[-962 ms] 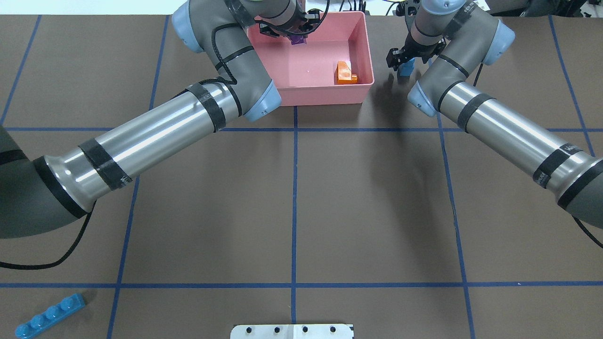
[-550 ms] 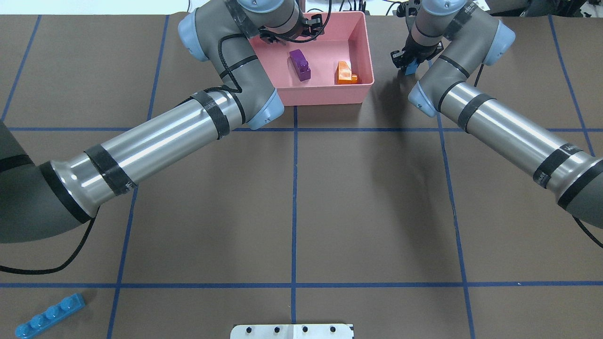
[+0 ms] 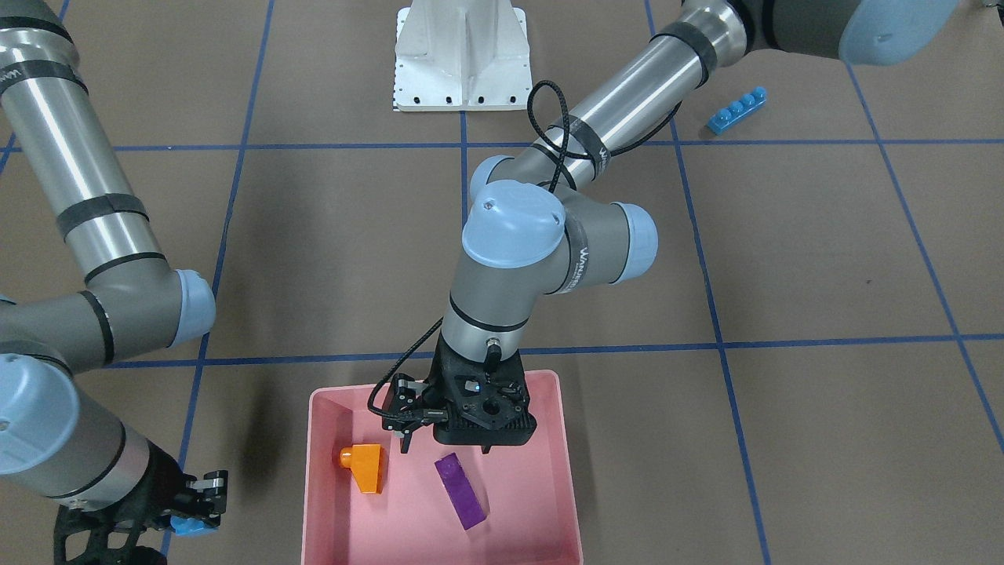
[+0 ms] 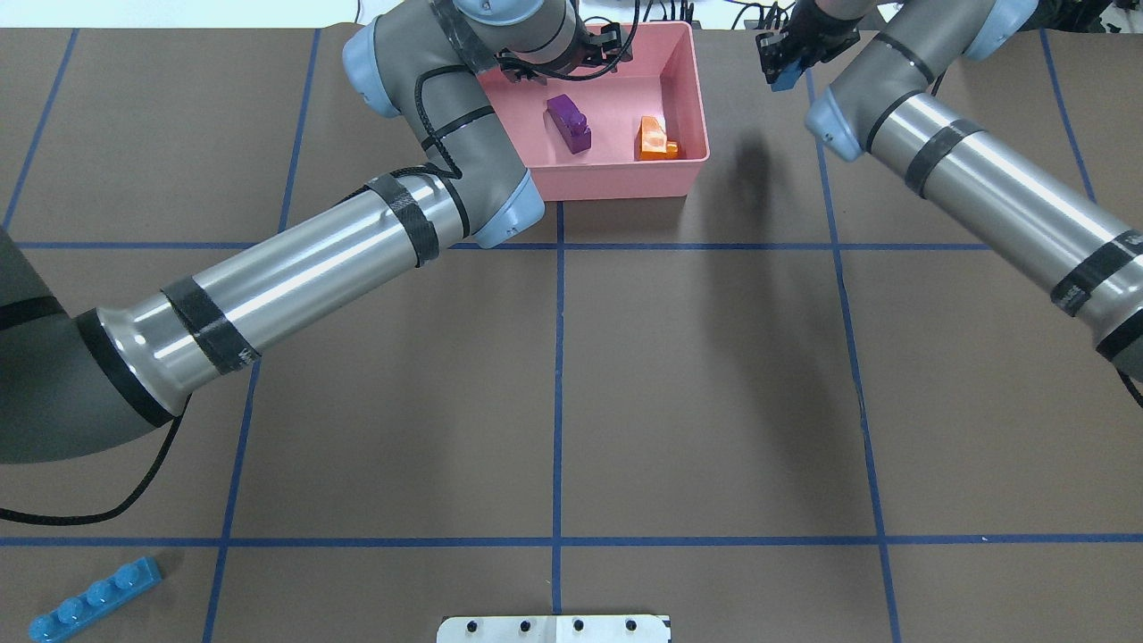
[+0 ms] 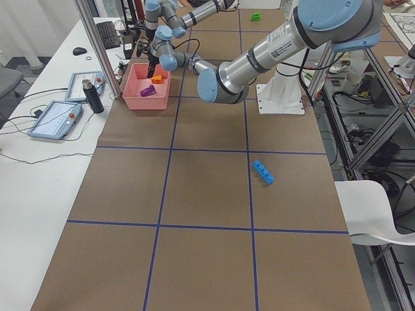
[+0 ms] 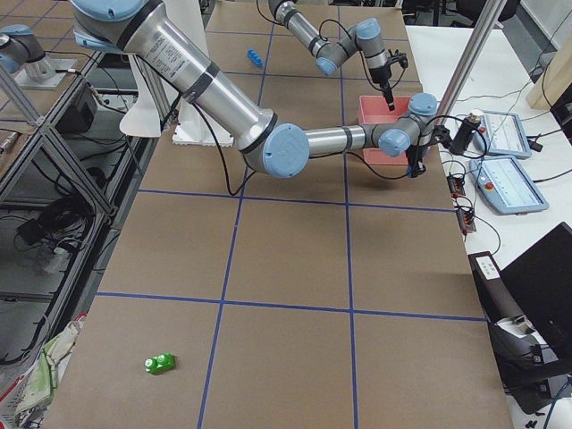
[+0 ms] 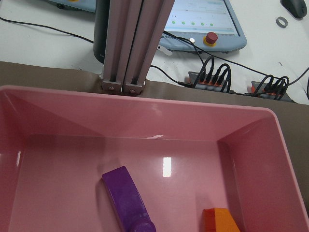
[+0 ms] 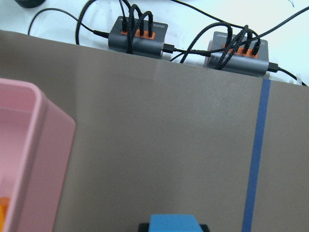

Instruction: Put all blocks into box

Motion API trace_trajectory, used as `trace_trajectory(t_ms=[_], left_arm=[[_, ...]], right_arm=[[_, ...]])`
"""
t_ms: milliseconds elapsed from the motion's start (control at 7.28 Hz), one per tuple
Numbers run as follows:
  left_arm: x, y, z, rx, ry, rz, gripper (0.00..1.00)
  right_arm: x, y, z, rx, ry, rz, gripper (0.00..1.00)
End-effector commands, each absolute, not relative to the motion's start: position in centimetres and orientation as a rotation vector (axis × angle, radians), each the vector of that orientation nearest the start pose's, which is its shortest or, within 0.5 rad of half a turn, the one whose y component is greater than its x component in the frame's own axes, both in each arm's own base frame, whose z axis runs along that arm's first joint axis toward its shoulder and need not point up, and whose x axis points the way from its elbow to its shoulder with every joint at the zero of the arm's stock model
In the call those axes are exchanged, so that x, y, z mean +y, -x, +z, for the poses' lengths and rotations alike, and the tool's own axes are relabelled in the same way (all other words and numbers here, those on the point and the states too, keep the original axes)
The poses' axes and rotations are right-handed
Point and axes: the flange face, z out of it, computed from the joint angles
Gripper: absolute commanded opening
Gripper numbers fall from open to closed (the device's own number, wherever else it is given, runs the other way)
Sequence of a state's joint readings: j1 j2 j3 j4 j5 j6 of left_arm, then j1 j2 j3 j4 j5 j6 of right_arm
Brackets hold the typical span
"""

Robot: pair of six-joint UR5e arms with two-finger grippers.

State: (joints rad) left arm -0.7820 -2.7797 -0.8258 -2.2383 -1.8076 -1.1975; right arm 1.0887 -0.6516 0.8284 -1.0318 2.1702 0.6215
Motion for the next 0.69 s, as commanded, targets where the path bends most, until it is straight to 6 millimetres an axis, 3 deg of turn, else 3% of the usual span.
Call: trace_trajectory(t_ms=[0,137,275,412,550], left_arm=[[-69.5,-50.1,5.7,1.049,-0.305,-0.197,0.99],[-68.6,-47.4,4.8,1.025,-0.291,-0.15,0.99],[-66.8,-45.2,7.0,0.952,-0.275,-0.07,0.99],[-63.9,-42.8,10.3,0.888,-0.273,0.02,0.99],[-60.4,-40.1,16.5,0.848,-0.261,0.103,0.98]], right_arm=[[-79.2,29.7,26.4,-0.923,-0.242,-0.042,0.0],[-78.3,32.8,23.0,-0.951,-0.214,0.005,0.0],[-77.5,36.2,19.9,-0.944,-0.232,0.027,0.0],[-76.4,39.6,19.2,-0.91,-0.262,0.021,0.0],[-76.0,43.2,18.0,-0.872,-0.304,0.018,0.0]])
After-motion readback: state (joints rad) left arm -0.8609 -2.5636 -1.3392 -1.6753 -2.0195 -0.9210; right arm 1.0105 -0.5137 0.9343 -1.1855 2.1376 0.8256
